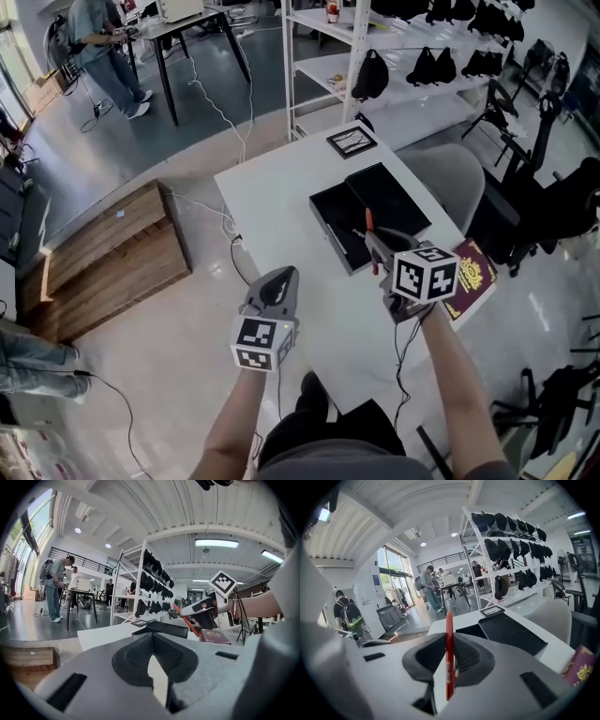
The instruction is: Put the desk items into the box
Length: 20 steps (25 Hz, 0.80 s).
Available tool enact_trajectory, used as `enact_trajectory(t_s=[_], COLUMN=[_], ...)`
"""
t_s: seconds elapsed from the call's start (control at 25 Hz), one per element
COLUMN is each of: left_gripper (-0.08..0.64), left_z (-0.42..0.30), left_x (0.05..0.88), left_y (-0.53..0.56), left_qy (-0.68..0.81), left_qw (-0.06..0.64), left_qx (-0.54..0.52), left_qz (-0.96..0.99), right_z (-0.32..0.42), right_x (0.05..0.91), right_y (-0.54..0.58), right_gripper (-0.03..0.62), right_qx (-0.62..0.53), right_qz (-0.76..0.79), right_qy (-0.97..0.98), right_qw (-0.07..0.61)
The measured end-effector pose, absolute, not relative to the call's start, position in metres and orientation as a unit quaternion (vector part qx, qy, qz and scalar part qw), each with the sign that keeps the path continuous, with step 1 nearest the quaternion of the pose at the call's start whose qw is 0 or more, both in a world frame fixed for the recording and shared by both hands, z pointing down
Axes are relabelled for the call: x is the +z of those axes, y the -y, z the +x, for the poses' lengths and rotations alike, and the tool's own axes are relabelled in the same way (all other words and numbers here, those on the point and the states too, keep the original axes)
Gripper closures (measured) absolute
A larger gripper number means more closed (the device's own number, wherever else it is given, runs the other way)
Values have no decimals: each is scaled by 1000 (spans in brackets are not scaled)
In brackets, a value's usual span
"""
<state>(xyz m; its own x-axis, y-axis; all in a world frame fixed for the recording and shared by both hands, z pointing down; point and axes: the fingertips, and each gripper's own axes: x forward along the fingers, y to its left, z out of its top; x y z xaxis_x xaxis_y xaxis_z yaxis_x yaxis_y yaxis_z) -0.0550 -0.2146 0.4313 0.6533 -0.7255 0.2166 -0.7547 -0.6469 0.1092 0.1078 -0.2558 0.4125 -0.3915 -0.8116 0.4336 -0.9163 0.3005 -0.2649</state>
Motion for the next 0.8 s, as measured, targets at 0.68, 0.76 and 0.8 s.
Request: enact_trajectory(t_s=[0.68,0.76,0.8], left_gripper=[554,554,554], left_z=[-56,-58,-58], left_x=[442,445,446], left_y=[232,234,235], left_qy=[450,457,459], left_qw=[109,112,114], left_qx=[79,80,80], left_qz=[883,879,877], right_z=[106,106,108], right_x=[436,444,448], right_y=[313,320,323], right_gripper=[537,537,537], right_qx=[258,266,269], right_qz=[532,532,531], right_qy=[798,795,794], right_qw=[117,120,122])
